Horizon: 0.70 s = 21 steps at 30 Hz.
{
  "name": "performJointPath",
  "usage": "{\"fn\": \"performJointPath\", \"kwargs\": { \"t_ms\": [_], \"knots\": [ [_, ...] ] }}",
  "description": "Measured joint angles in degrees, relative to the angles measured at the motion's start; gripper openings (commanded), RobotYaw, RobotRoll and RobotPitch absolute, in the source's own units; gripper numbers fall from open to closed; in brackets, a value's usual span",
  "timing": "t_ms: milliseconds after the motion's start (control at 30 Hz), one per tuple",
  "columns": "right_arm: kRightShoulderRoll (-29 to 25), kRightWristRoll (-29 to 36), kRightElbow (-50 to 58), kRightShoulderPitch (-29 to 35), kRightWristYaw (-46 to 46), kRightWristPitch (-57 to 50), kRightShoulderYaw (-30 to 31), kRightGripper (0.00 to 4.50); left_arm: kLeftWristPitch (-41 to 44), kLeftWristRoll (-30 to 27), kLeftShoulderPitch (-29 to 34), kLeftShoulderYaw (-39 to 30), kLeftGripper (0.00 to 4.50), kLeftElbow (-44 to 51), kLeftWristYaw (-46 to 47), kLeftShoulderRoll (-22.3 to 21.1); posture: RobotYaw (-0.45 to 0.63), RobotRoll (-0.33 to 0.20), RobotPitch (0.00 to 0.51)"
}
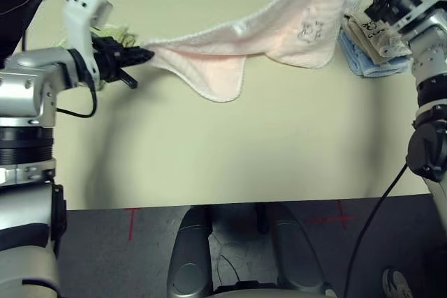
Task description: Fold the towel and set it aside.
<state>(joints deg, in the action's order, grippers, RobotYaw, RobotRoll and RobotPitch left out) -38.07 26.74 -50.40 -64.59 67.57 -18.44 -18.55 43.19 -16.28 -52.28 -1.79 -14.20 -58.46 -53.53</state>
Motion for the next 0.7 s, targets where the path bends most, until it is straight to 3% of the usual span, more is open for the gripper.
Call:
{"fn": "performJointPath", "kwargs": {
  "t_ms": [167,300,500,700],
  "knots": [
    [-3.6,0.4,3.3,2.7,3.5,-8.1,1.7,0.0,1.0,0.4,-2.3,1.8,0.04,-3.4,-3.2,-1.4,0.01,0.0,0.306],
    [-0.8,-5.1,-2.1,0.4,-4.1,4.2,3.1,0.0,-3.2,3.1,-7.9,1.7,0.04,-12.7,2.7,2.9,0.02,0.0,0.306],
    [6.6,-11.4,-15.4,-7.8,-21.6,25.5,3.2,0.0,-22.7,9.5,-18.6,1.2,0.04,-35.1,19.2,13.0,0.04,0.0,0.304],
    [8.7,-12.9,-20.9,-13.7,-33.6,36.0,1.3,0.0,-45.5,12.8,-27.2,-1.5,0.04,-50.6,34.7,17.5,0.04,0.0,0.308]
  ]
}}
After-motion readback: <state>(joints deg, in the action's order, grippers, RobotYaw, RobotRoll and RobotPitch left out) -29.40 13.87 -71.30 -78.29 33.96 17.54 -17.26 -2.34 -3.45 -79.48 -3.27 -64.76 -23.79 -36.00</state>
